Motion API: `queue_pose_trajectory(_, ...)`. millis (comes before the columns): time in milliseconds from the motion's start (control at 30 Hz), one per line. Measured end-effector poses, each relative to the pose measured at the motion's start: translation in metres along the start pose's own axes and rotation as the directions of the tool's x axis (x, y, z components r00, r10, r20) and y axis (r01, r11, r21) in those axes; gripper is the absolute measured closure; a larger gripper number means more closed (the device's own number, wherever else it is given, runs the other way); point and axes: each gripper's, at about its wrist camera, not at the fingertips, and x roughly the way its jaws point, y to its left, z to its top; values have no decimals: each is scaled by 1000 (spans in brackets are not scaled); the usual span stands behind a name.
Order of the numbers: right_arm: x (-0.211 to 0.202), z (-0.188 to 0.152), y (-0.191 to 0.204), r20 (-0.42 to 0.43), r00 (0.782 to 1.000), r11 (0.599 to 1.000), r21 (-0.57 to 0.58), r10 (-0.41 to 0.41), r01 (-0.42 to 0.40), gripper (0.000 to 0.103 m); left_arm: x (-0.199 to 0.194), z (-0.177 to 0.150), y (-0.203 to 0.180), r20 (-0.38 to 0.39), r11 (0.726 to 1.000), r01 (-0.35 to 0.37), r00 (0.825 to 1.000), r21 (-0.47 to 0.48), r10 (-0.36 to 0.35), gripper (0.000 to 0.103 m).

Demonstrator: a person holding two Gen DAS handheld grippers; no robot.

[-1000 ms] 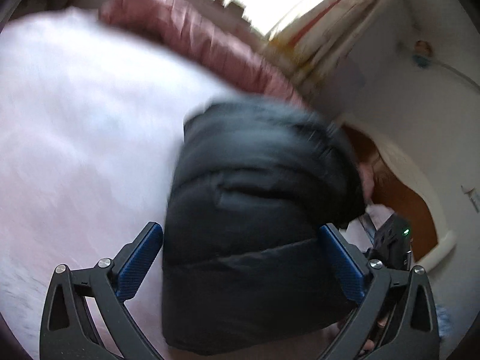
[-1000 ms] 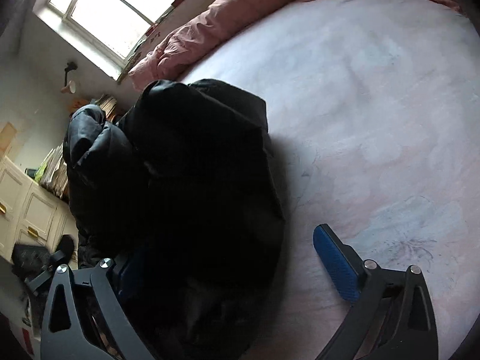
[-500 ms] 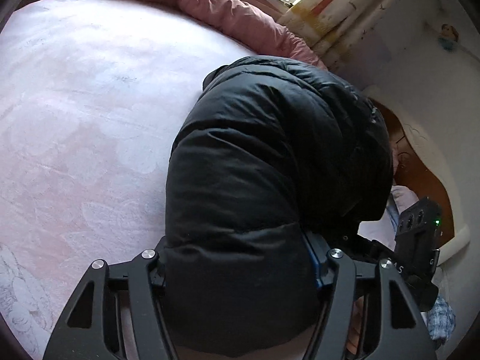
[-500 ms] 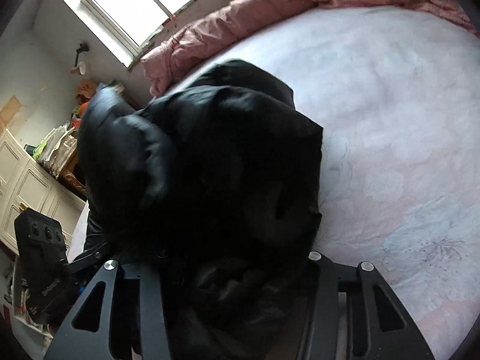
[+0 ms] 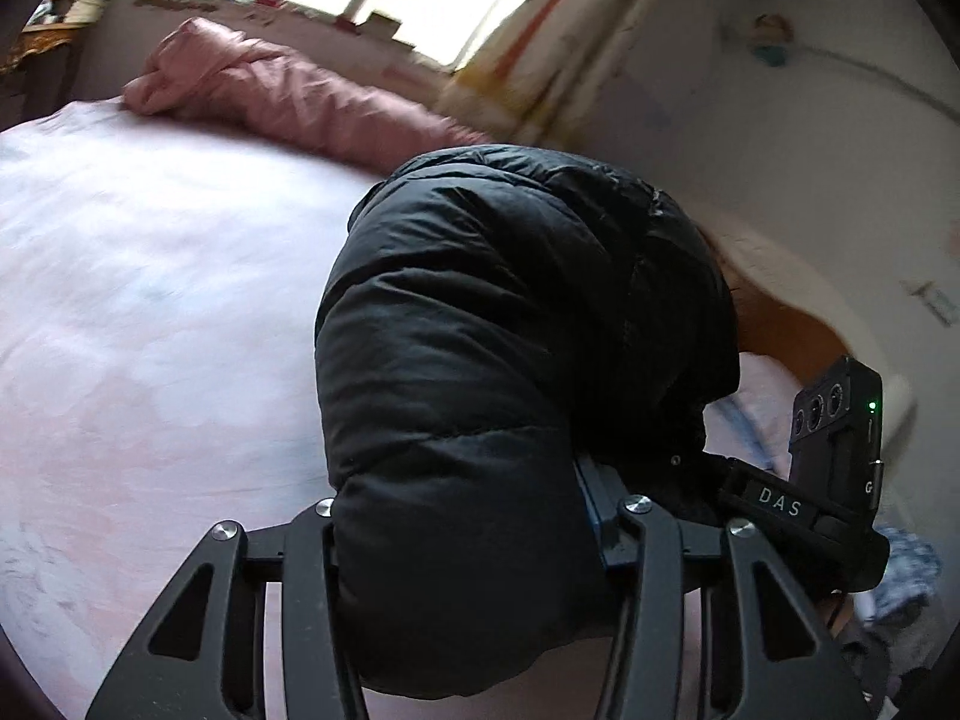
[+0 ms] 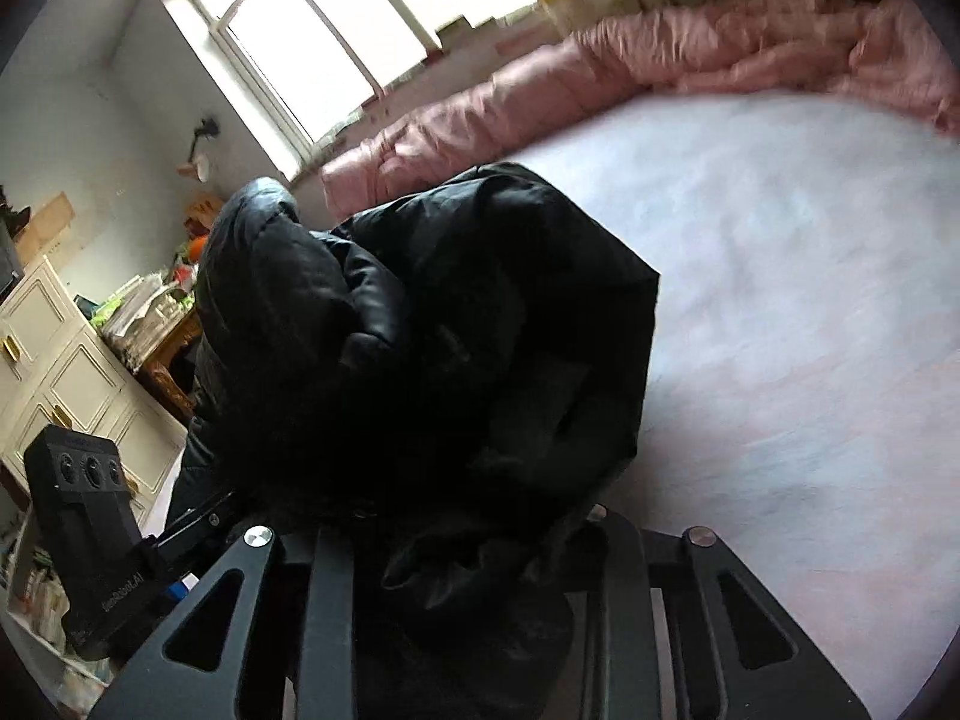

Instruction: Fold large clothes

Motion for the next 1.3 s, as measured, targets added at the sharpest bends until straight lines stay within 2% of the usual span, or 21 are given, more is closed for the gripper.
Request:
queue_pose_trajectory(67, -31, 13, 2, 47, 998, 999, -12, -40, 41, 74, 7, 14, -25, 12, 999, 31, 999, 25, -32, 56)
queue_pose_trajectory(233, -100, 44, -22, 173, 981, 995, 64, -92, 82, 74, 21, 39, -100, 32, 985, 126, 991, 121, -130, 55)
queue_pose_trajectory(400, -179, 54, -64, 292, 925, 970, 59, -244, 237, 73, 66, 36, -171, -15, 951, 260, 965, 165, -261, 55)
queue_pose_trajectory(500, -217, 53, -115, 309, 895, 946, 138, -323, 294, 73, 105, 23, -211, -63, 927, 325, 946, 186, -319, 55)
queue_pose_trajectory(600, -237, 54, -157, 311, 869, 921, 194, -386, 339, 73, 154, 7, -244, -120, 912, 381, 923, 152, -366, 55)
queue_pose_trajectory(667, -243, 56, -191, 307, 849, 898, 246, -430, 365, 73, 181, -3, -262, -139, 909, 392, 917, 140, -374, 55)
queue_pose_trajectory(767, -239, 64, -231, 292, 831, 871, 295, -474, 394, 73, 224, -16, -272, -163, 916, 385, 917, 116, -365, 54)
queue_pose_trajectory(833, -232, 63, -261, 264, 823, 853, 309, -502, 421, 73, 253, -23, -274, -191, 930, 359, 921, 84, -338, 54)
queue_pose_trajectory(933, -202, 58, -295, 198, 806, 815, 312, -559, 489, 73, 296, -47, -273, -255, 944, 315, 925, 95, -283, 53)
queue_pose_trajectory(1000, -172, 51, -316, 119, 794, 783, 308, -596, 541, 71, 327, -62, -264, -342, 962, 271, 908, 37, -243, 48)
queue_pose_trajectory(1033, -170, 47, -324, 124, 802, 789, 321, -584, 525, 69, 327, -66, -259, -343, 961, 278, 903, 5, -259, 46)
queue_pose_trajectory(1067, -173, 48, -323, 138, 806, 796, 321, -576, 514, 69, 325, -64, -260, -337, 961, 276, 906, 8, -257, 43)
queue_pose_trajectory(1100, -173, 49, -316, 150, 800, 796, 307, -581, 521, 69, 323, -64, -263, -324, 969, 246, 920, 37, -221, 40)
queue_pose_trajectory(1167, -166, 49, -315, 127, 774, 771, 284, -620, 571, 67, 323, -66, -267, -316, 976, 206, 933, 74, -173, 32)
queue_pose_trajectory(1233, -170, 47, -318, 138, 768, 768, 285, -625, 573, 63, 319, -64, -269, -291, 984, 152, 949, 97, -118, 16)
queue_pose_trajectory(1267, -173, 45, -318, 146, 764, 765, 294, -628, 573, 60, 316, -64, -268, -270, 987, 119, 959, 110, -86, 10)
queue_pose_trajectory(1300, -178, 43, -317, 152, 747, 750, 301, -647, 588, 49, 310, -63, -268, -252, 987, 110, 965, 120, -77, 10)
